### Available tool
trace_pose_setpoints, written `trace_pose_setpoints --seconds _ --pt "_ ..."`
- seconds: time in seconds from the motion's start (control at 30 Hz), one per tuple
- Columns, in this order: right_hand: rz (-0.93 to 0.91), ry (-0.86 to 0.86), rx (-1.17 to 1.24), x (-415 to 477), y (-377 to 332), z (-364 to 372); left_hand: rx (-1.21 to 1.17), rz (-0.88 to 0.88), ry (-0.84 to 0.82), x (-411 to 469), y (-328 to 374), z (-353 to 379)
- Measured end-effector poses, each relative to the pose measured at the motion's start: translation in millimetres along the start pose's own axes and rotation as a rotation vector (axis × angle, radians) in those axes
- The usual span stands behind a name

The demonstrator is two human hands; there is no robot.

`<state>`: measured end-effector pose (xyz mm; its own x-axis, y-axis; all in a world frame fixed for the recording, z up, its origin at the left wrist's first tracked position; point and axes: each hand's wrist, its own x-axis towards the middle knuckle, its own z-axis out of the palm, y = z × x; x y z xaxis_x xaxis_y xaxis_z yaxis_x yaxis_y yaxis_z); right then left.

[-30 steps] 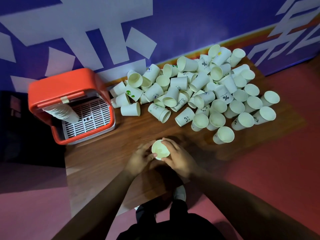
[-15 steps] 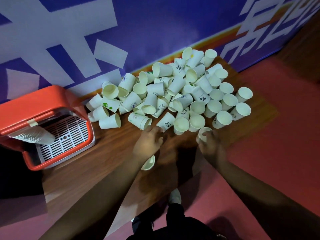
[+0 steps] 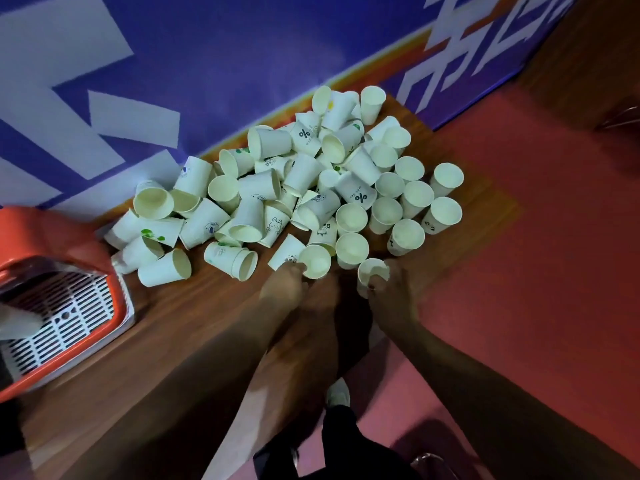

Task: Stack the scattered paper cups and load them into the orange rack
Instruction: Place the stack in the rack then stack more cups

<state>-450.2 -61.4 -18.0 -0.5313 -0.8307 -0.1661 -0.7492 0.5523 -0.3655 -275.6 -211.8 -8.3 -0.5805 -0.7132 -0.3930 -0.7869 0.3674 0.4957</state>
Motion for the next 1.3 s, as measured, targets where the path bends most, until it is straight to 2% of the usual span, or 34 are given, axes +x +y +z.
trace_pose_setpoints --seconds 0.17,0.37,0.43,0.57,0.77,0.87,1.0,1.13,1.2,1.3 --pt "-0.075 0.081 0.232 -5 -3 -12 -0.084 0.061 0.118 -4 0 -6" --pt "-0.186 0.003 0.424 -1 -16 -30 -0.379 0.069 0.253 -44 -13 -51" --pt "-0.231 0.013 0.494 1 -37 -37 -0.492 0.044 0.287 -61 -22 -67" --pt "-0.373 -0.093 0.582 -9 -92 -49 -0.661 -0.06 0.387 -95 -44 -88" --pt "-0.473 -0.345 0.498 -46 -147 -47 -0.757 -0.163 0.535 -148 -84 -96" --pt "-0.538 -0.374 0.389 -59 -160 -30 -0.75 -0.179 0.544 -171 -101 -88" --pt "-0.655 -0.336 0.289 -68 -179 -15 -0.805 -0.244 0.634 -196 -111 -79" --pt "-0.648 -0.397 0.213 -72 -179 8 -0.839 -0.302 0.687 -211 -122 -73" --pt "-0.617 -0.431 0.172 -72 -172 19 -0.893 -0.307 0.675 -216 -124 -72" --pt "-0.616 -0.453 0.122 -71 -165 31 -0.944 -0.207 0.555 -219 -114 -72"
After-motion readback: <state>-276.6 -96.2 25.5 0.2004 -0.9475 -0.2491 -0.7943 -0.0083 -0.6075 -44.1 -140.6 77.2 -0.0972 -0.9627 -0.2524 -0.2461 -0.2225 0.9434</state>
